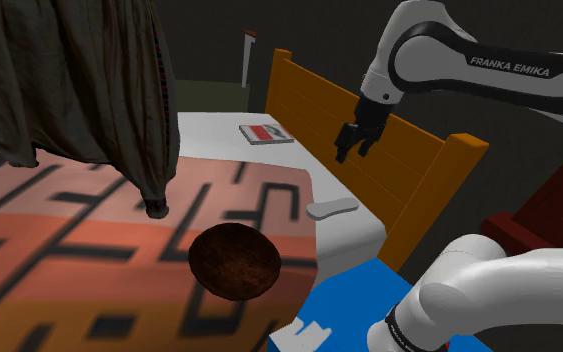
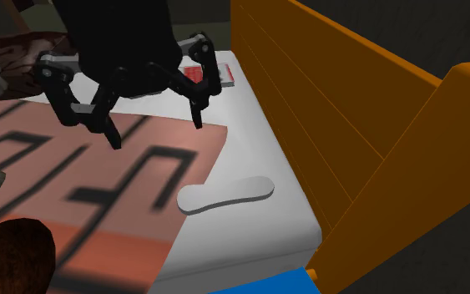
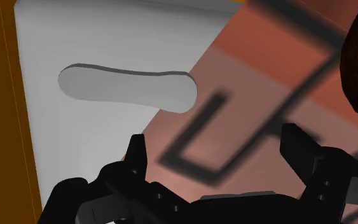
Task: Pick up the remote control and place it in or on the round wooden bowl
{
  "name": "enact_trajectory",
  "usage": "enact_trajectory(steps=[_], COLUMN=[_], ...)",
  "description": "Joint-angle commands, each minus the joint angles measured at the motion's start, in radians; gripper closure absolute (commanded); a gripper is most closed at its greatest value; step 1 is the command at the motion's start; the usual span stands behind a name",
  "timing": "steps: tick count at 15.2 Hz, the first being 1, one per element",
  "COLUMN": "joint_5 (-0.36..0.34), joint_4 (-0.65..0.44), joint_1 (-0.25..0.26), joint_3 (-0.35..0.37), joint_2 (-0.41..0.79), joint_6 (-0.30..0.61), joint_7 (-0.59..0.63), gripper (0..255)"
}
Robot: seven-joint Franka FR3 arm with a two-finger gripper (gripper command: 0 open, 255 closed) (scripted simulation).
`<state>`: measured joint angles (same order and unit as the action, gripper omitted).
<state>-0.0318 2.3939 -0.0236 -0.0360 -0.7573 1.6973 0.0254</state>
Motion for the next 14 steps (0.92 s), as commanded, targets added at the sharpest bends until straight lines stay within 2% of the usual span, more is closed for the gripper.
enact_trajectory(steps=[1,8,14], joint_5=[0.000,-0.127,-0.233], joint_4=[0.000,0.173,0.232], joint_1=[0.000,0.107,0.205], joint_3=[0.000,-0.213,-0.414], joint_2=[0.000,0.012,0.136], joint_6=[0.000,0.171,0.345], joint_7=[0.000,-0.546,-1.015], gripper=[0,0,0])
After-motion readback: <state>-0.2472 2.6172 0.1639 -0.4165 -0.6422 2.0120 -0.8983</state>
